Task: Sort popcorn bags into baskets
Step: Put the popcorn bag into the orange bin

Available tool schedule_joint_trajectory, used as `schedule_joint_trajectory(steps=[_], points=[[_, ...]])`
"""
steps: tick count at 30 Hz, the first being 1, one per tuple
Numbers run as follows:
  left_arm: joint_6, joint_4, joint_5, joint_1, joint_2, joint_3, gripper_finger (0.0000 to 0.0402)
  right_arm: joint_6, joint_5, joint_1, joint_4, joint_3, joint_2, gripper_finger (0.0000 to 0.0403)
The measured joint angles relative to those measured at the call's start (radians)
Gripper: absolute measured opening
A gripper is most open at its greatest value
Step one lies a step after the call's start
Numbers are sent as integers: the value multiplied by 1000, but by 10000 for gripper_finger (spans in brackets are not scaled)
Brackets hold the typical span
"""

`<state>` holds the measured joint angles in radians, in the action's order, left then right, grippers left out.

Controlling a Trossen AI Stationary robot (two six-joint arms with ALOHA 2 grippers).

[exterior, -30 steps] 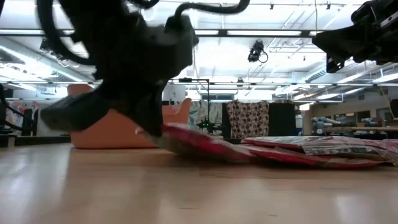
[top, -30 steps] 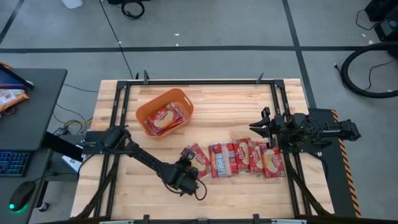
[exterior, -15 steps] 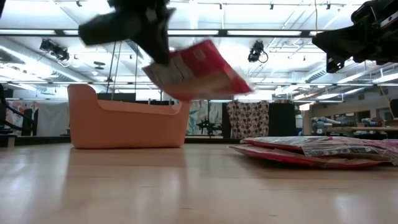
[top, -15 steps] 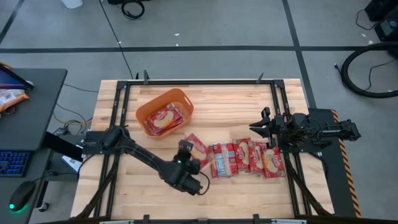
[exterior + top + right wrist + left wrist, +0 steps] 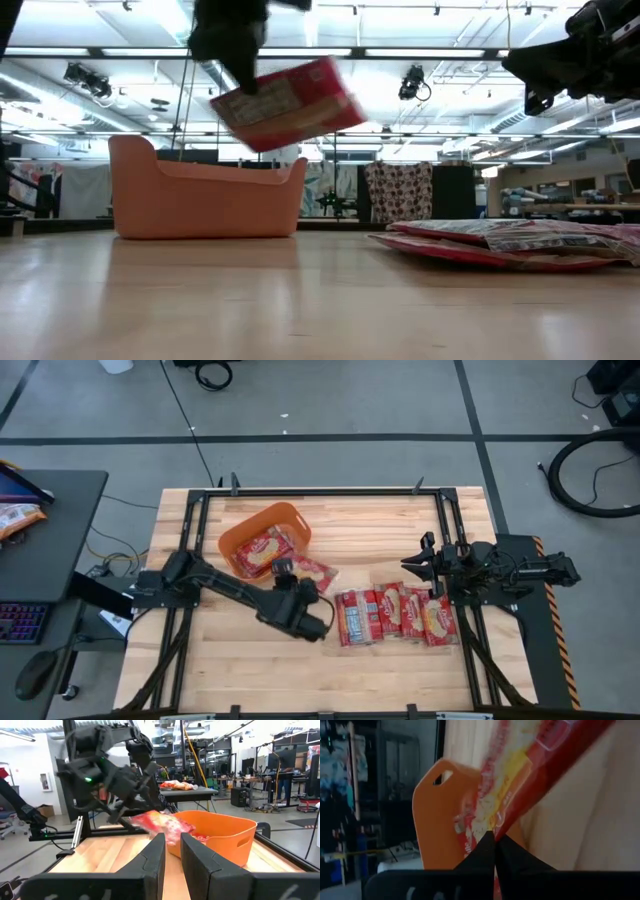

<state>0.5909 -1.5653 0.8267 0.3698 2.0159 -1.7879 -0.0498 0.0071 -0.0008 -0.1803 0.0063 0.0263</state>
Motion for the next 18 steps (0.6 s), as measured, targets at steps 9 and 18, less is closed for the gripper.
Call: schedule_joint_trajectory(steps=[9,18], points=[[251,-6,-46,-66,-234,349,5,0,0,0,-22,0,0,66],[446,-6,-187,-197,-359,555,7,0,0,0,-28,0,0,66]])
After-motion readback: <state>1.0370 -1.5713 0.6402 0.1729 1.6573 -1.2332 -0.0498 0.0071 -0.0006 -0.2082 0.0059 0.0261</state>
